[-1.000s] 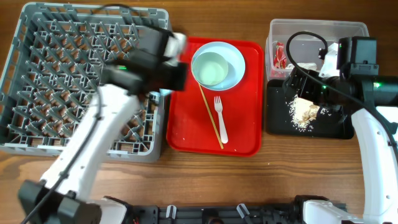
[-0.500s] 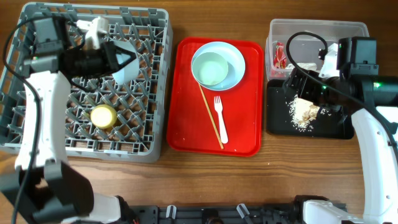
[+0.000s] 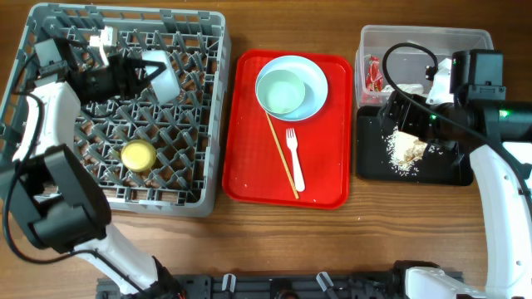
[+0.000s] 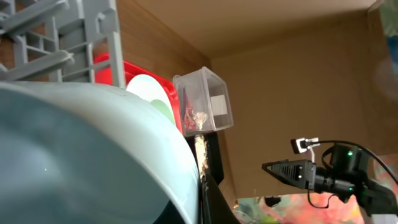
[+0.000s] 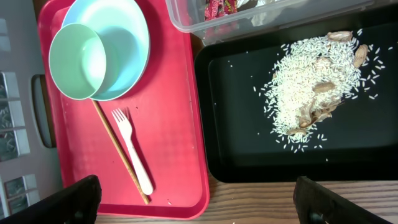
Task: Sort waste into correct bins and load items into the dishwasher rack
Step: 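Place the light-blue bowl upside down in the dish rack, then move the left gripper to the green bowl on the white plate and grasp it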
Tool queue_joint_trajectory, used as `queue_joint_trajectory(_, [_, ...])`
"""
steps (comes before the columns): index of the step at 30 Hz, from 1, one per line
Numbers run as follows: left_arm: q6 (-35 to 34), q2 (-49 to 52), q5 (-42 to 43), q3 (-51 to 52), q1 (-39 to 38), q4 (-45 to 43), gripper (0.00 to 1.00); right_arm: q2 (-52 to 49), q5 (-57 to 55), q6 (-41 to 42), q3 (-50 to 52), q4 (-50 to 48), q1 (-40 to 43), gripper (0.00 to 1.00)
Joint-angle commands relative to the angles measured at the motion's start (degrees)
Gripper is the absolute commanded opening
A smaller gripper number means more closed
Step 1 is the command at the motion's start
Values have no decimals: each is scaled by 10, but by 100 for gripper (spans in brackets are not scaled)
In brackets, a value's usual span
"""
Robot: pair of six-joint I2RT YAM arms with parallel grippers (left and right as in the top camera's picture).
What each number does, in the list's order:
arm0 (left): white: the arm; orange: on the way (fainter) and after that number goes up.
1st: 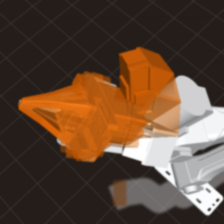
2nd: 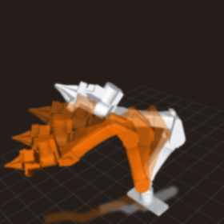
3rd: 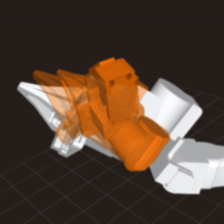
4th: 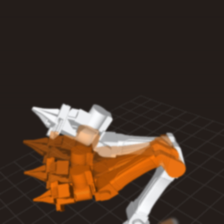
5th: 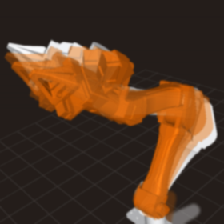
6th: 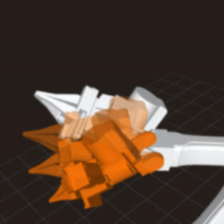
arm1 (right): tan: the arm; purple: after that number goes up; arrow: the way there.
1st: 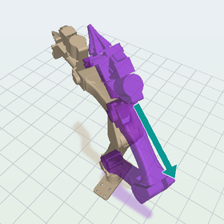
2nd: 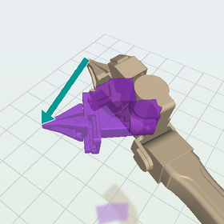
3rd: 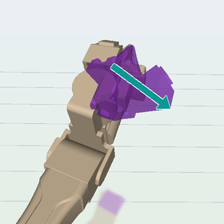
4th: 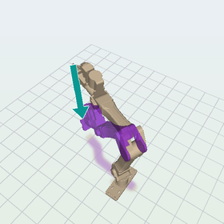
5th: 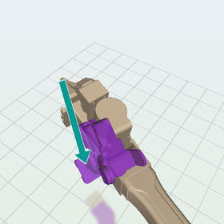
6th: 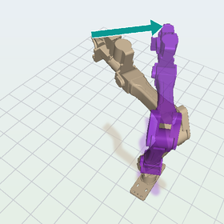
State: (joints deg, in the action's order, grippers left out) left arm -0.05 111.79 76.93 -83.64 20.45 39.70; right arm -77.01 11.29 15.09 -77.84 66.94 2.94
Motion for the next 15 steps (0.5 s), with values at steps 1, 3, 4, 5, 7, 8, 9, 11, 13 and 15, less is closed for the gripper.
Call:
queue_joint_trajectory(1, [9,23,34,-7,20,-5,4,5,-12,-3,-10,5,2,100])
queue_joint_trajectory(3, [9,25,33,-7,31,-5,4,5,-12,-3,-10,7,2,100])
queue_joint_trajectory(4, [9,25,31,-7,37,-5,4,5,-12,-3,-10,7,2,100])
queue_joint_trajectory(5, [9,25,26,-7,42,-5,4,5,-12,-3,-10,7,2,100])
queue_joint_trajectory(7, [9,25,1,-7,54,1,10,5,-12,-3,-10,7,2,100])
queue_joint_trajectory(8, [9,26,-23,-7,60,10,20,5,-12,-3,-10,7,2,100])
queue_joint_trajectory(9, [9,26,-44,-7,66,20,23,5,-12,-3,-10,7,2,100])
queue_joint_trajectory(11, [12,26,-63,-7,73,38,16,5,-12,-3,-10,8,2,100])
queue_joint_trajectory(13, [13,26,-63,-7,81,43,23,5,-12,-3,-10,9,2,100])
queue_joint_trajectory(15, [13,26,-63,-7,88,48,24,5,-12,-3,-10,8,2,100])
